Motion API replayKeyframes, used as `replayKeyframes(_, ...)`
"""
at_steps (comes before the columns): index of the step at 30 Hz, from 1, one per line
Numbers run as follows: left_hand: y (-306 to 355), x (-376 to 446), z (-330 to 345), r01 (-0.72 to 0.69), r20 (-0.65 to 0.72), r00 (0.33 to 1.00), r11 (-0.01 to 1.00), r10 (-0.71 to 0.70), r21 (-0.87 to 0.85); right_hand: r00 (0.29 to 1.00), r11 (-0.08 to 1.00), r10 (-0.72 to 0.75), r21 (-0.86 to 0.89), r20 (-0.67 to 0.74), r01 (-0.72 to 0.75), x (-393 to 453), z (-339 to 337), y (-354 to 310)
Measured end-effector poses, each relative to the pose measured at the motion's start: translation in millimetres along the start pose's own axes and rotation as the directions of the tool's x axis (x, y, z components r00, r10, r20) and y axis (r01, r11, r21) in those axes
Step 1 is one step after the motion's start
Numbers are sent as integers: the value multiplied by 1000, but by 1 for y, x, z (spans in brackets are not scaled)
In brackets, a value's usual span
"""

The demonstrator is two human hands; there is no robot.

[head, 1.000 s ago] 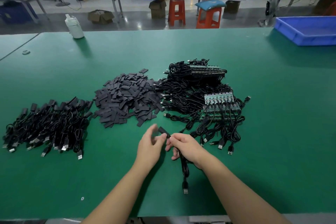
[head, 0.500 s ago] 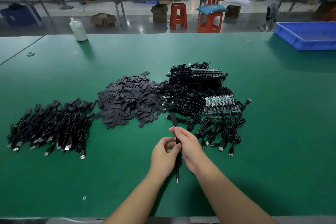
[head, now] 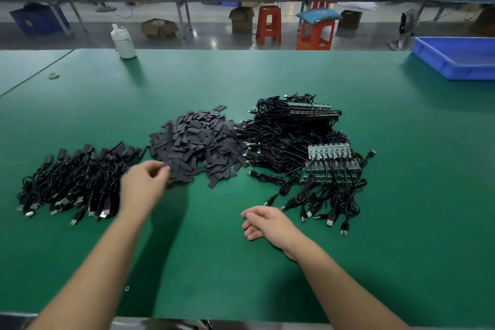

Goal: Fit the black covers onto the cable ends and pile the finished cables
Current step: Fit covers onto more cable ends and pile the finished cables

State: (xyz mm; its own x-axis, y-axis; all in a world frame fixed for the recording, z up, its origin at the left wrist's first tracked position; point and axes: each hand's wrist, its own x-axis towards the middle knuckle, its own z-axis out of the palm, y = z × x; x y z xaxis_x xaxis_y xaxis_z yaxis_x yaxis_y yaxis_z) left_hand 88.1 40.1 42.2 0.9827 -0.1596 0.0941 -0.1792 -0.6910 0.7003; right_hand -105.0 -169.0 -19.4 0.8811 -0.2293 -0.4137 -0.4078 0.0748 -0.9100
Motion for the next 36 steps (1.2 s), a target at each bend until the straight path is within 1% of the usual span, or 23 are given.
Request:
replayKeyframes(1, -7, 17, -12, -14, -73, 997, 991, 24, 135, 1000, 1000, -6, -5, 0, 6, 1, -1, 0)
replayKeyframes(2, -15, 32, -23, -8, -119, 992, 961, 42, 275, 1000, 1000, -12, -16, 4, 12, 2, -1, 0)
replayKeyframes(3, -24, 46, -31, 21, -135, 990, 917, 36, 399, 1000, 999, -17, -30, 11, 17, 2, -1, 0)
replayKeyframes(5, -42, 67, -40, 116, -117, 991, 818, -60, 564, 999, 998, -20, -66, 28, 21, 3, 0, 0)
replayKeyframes(6, -51, 73, -41, 151, -97, 988, 784, -116, 602, 999, 997, -18, -76, 33, 21, 3, 0, 0)
replayKeyframes(7, -58, 77, -41, 174, -88, 984, 771, -153, 613, 999, 997, -19, -80, 35, 21, 4, 0, 1)
replayKeyframes(8, -62, 79, -39, 184, -91, 983, 767, -162, 615, 999, 996, -20, -81, 34, 23, 4, 0, 1)
replayKeyframes(9, -64, 80, -38, 173, -102, 985, 754, -140, 633, 999, 997, -21, -80, 33, 24, 4, 1, 1)
replayKeyframes(12, -55, 79, -30, 90, -118, 993, 656, -2, 749, 999, 996, -25, -84, 27, 27, 5, 0, 2)
replayKeyframes(14, -48, 75, -22, 24, -55, 998, 639, 29, 769, 999, 996, -26, -84, 28, 28, 5, 0, 3)
replayKeyframes(16, -47, 68, -10, -32, 50, 999, 634, -10, 773, 999, 995, -29, -93, 23, 31, 4, 0, 5)
replayKeyframes(18, -55, 58, 2, -53, 116, 991, 613, -64, 788, 999, 993, -37, -112, 18, 38, 3, 0, 7)
replayKeyframes(20, -71, 47, 10, -55, 125, 989, 578, -83, 814, 999, 991, -44, -127, 16, 46, 2, 0, 10)
replayKeyframes(23, -94, 40, 12, -70, 96, 995, 554, -19, 829, 999, 989, -51, -135, 14, 53, 1, -1, 13)
replayKeyframes(25, -103, 43, 8, -93, 104, 994, 552, 11, 829, 998, 989, -55, -136, 12, 56, 1, -1, 14)
replayKeyframes(28, -114, 51, 1, -114, 125, 992, 532, 16, 839, 998, 989, -60, -137, 6, 61, 0, 0, 14)
replayKeyframes(31, -120, 61, -7, -87, 120, 992, 510, -33, 856, 998, 986, -67, -155, 5, 67, -2, 2, 12)
replayKeyframes(36, -117, 89, -16, -20, 134, 972, 498, -193, 867, 998, 979, -65, -192, -5, 63, -7, 4, 8)
